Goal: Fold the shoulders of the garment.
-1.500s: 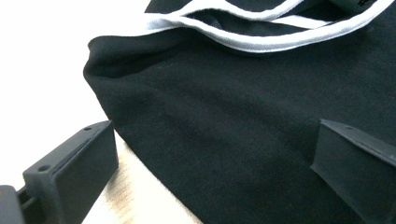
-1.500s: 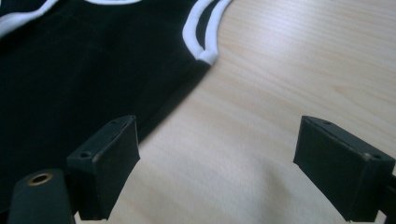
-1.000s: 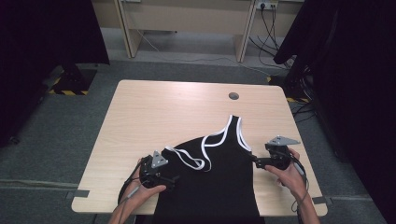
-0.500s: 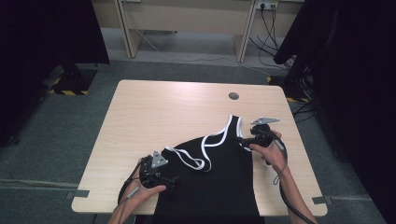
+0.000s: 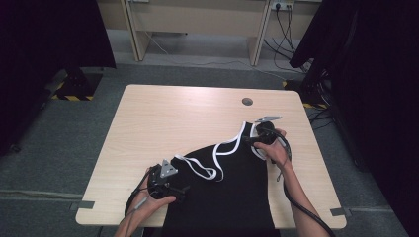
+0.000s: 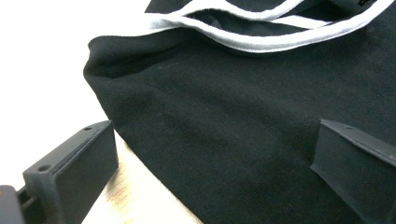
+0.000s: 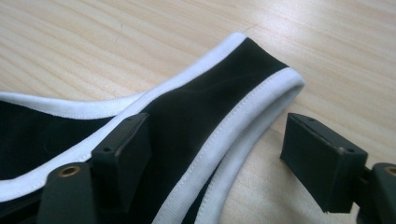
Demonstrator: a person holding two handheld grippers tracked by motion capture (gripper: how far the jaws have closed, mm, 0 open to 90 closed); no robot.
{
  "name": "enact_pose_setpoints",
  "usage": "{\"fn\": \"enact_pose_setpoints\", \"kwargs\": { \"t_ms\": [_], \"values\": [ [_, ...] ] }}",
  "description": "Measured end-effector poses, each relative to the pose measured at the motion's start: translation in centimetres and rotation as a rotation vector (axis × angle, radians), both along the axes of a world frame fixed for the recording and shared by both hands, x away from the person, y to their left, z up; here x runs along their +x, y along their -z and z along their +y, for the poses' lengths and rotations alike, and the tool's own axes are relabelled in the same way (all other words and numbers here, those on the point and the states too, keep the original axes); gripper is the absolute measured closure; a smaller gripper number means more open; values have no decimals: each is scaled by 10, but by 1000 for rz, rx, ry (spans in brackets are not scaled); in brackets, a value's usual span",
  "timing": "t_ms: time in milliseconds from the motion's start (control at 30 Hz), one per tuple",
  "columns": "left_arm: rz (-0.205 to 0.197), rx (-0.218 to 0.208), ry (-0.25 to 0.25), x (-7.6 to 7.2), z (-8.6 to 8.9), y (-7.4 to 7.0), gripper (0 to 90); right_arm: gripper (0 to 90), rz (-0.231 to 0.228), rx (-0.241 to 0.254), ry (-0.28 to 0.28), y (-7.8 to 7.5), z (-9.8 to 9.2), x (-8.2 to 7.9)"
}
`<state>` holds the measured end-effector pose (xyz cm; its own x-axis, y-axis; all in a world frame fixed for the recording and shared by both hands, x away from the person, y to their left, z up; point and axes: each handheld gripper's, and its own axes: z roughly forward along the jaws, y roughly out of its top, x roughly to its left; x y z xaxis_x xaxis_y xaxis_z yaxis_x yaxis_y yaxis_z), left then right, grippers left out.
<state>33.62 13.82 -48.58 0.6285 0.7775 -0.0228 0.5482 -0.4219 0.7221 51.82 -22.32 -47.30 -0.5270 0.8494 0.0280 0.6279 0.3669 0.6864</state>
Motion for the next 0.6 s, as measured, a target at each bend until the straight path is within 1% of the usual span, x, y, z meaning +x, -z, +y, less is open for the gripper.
{"fn": "enact_pose_setpoints", "kwargs": {
  "t_ms": [33, 133, 200, 267, 300, 333, 367, 433, 467, 533, 567, 600],
  "values": [
    [0, 0, 0, 0, 0, 0, 0, 273, -7, -9, -8, 0, 2, 0],
    [0, 0, 0, 0, 0, 0, 0, 347, -21, -8, -25, 0, 4, -1],
    [0, -1, 0, 0, 0, 0, 0, 458, -30, -5, -44, 0, 5, -2],
    [0, -1, 0, 0, 0, 0, 0, 621, -19, -2, -64, -2, 7, -3],
    [0, 0, 0, 0, 0, 0, 0, 691, -20, -2, -84, -3, 8, -4],
    [0, 0, 0, 0, 0, 0, 0, 746, -17, -3, -99, -3, 9, -4],
    [0, 0, 0, 0, 0, 0, 0, 782, -14, 1, -113, -3, 10, -5],
    [0, 1, 0, 0, 0, 0, 0, 808, -8, -1, -124, -4, 10, -5],
    [0, 1, 0, 0, 0, 0, 0, 826, -5, 11, -128, -5, 10, -6],
    [0, 0, 0, 0, 0, 0, 0, 835, -20, 73, -140, -10, 9, -9],
    [0, 0, 0, 0, 0, 0, 0, 836, -30, 94, -148, -14, 9, -12],
    [0, -1, 0, 0, 0, 0, 0, 836, -47, 99, -168, -20, 10, -17]
  ]
}}
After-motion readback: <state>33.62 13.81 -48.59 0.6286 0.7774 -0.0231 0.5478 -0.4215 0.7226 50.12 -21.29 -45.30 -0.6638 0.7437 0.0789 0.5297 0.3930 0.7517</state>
